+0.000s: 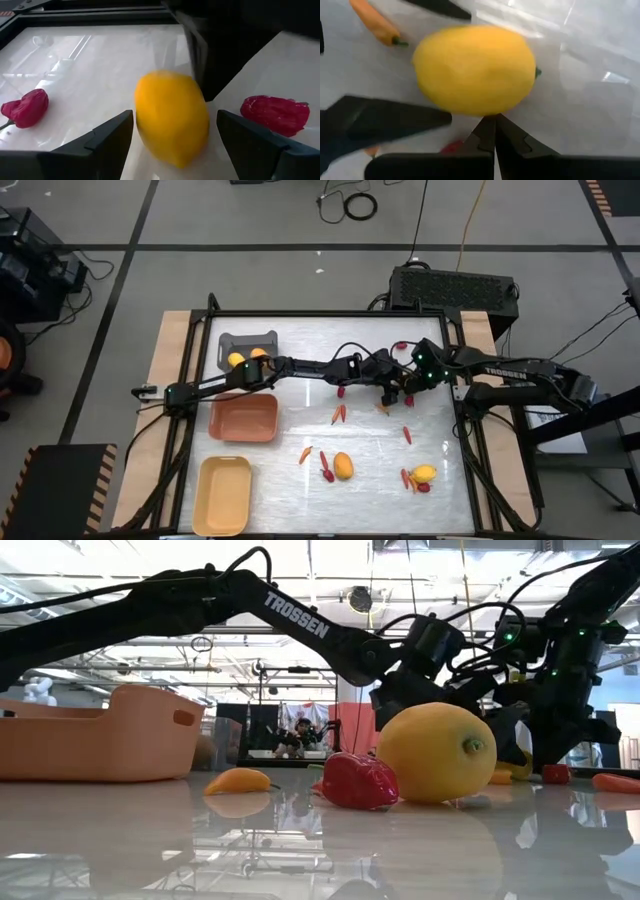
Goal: Sort produce into baskets
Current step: Put the lemon into the black bin
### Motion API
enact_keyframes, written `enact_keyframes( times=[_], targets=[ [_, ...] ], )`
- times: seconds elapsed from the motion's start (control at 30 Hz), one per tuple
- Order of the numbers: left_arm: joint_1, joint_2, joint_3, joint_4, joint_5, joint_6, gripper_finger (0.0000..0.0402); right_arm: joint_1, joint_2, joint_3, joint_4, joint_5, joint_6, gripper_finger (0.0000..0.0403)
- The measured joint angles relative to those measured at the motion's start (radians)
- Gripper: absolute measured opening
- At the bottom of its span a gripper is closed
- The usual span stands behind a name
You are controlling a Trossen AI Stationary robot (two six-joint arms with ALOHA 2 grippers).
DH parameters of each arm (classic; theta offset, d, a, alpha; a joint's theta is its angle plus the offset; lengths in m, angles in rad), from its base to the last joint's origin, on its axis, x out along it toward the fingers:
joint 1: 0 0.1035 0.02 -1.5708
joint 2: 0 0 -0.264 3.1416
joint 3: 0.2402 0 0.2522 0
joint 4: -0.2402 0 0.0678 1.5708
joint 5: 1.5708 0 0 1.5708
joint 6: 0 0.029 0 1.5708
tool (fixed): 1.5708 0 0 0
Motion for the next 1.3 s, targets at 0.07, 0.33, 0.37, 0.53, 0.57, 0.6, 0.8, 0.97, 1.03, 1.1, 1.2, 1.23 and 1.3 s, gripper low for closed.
enact_keyframes(
  times=[0.07, 0.33, 0.37, 0.53, 0.57, 0.6, 0.8, 0.97, 1.03, 1.1, 1.2, 1.23, 1.3],
  targets=[
    [0.001, 0.000, 0.000, -0.012, -0.008, 0.000, 0.0293, 0.000, -0.002, 0.001, -0.028, -0.002, -0.002, 0.0000],
    [0.001, 0.000, 0.000, -0.012, -0.021, -0.001, 0.0293, -0.002, -0.003, 0.016, -0.060, 0.149, 0.021, 0.0000],
    [0.001, 0.000, 0.000, -0.012, -0.021, -0.001, 0.0293, -0.002, -0.003, 0.025, -0.072, 0.197, 0.025, 0.0000],
    [0.001, 0.000, 0.000, -0.029, -0.021, 0.000, 0.0293, -0.003, -0.002, 0.065, -0.168, 0.315, 0.032, 0.0000],
    [0.001, 0.000, 0.000, -0.029, -0.021, 0.000, 0.0293, -0.003, -0.002, 0.069, -0.167, 0.336, 0.027, 0.0000],
    [0.001, 0.000, 0.000, -0.028, -0.021, 0.000, 0.0293, -0.002, -0.002, 0.070, -0.155, 0.350, 0.018, 0.0000],
    [0.001, 0.000, 0.000, -0.027, -0.020, -0.001, 0.0293, -0.002, -0.002, 0.071, -0.069, 0.348, -0.022, 0.0000],
    [0.000, 0.001, 0.000, -0.027, -0.020, -0.001, 0.0293, 0.008, -0.001, 0.071, -0.072, 0.303, -0.020, 0.0000],
    [0.000, 0.001, 0.000, -0.027, -0.020, -0.001, 0.0293, 0.017, -0.001, 0.071, -0.064, 0.296, -0.019, 0.0000],
    [0.000, 0.001, 0.000, -0.027, -0.020, -0.001, 0.0293, 0.029, -0.001, 0.071, -0.055, 0.296, -0.013, 0.0000],
    [0.000, 0.001, -0.001, -0.029, -0.019, -0.001, 0.0293, 0.049, -0.001, 0.070, -0.042, 0.302, -0.009, 0.0000],
    [-0.001, 0.001, -0.001, -0.029, -0.019, 0.000, 0.0293, 0.053, -0.001, 0.069, -0.042, 0.302, -0.005, 0.0000],
    [-0.001, 0.001, -0.001, -0.029, -0.014, 0.000, 0.0293, 0.057, -0.001, 0.068, -0.043, 0.286, 0.002, 0.0000]
  ],
)
